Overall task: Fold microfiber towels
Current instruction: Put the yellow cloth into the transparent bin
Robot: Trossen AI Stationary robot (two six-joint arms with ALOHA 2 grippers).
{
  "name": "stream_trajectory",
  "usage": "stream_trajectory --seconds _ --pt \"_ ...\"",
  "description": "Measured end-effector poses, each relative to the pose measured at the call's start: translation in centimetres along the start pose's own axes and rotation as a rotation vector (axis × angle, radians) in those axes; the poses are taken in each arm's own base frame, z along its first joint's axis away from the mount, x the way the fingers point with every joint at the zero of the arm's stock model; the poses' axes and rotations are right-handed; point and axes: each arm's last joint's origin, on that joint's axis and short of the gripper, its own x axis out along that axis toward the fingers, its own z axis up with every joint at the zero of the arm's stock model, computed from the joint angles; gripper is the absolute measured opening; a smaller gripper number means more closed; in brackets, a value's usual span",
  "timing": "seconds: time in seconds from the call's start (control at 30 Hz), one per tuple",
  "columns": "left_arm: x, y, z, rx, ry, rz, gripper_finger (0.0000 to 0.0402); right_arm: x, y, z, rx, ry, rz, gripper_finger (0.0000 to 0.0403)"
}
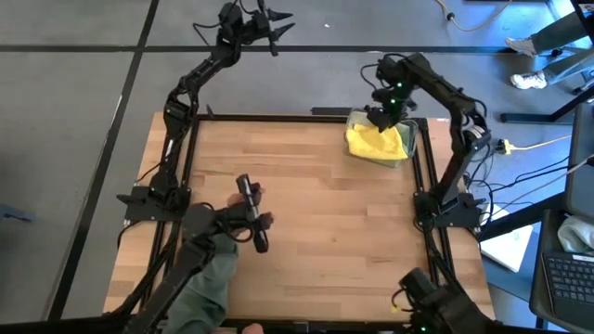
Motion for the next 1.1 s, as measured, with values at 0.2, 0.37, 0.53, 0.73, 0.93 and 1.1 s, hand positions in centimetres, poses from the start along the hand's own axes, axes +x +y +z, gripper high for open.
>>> stream_trajectory --seconds 0.2,0.37,0.53,0.73,0.93,1.1 --pt "0.4 -0.4 0.2 -0.007 -0.012 -0.028 0.0119 1.1 -1.4 -3.1 0.154 0.036 0.015 0.0221" --pt "0.5 -0.6 0.2 -0.011 -0.02 -0.045 0.0119 3.9 -2.7 -5.7 0.244 0.064 0.075 0.0233" --pt "0.6 -0.6 0.2 -0.012 -0.021 -0.047 0.0119 5.8 -3.6 -6.3 0.287 0.013 0.15 0.0276" --pt "0.8 -0.8 0.3 -0.013 -0.024 -0.051 0.0119 5.8 -3.8 -6.2 0.332 -0.011 0.166 0.0322" --pt "0.8 -0.8 0.3 -0.013 -0.024 -0.052 0.0119 5.5 -3.6 -5.9 0.315 -0.036 0.182 0.0334" --pt "0.8 -0.9 0.4 -0.016 -0.026 -0.058 0.0119 2.2 -2.0 -5.0 0.134 -0.201 0.161 0.0335"
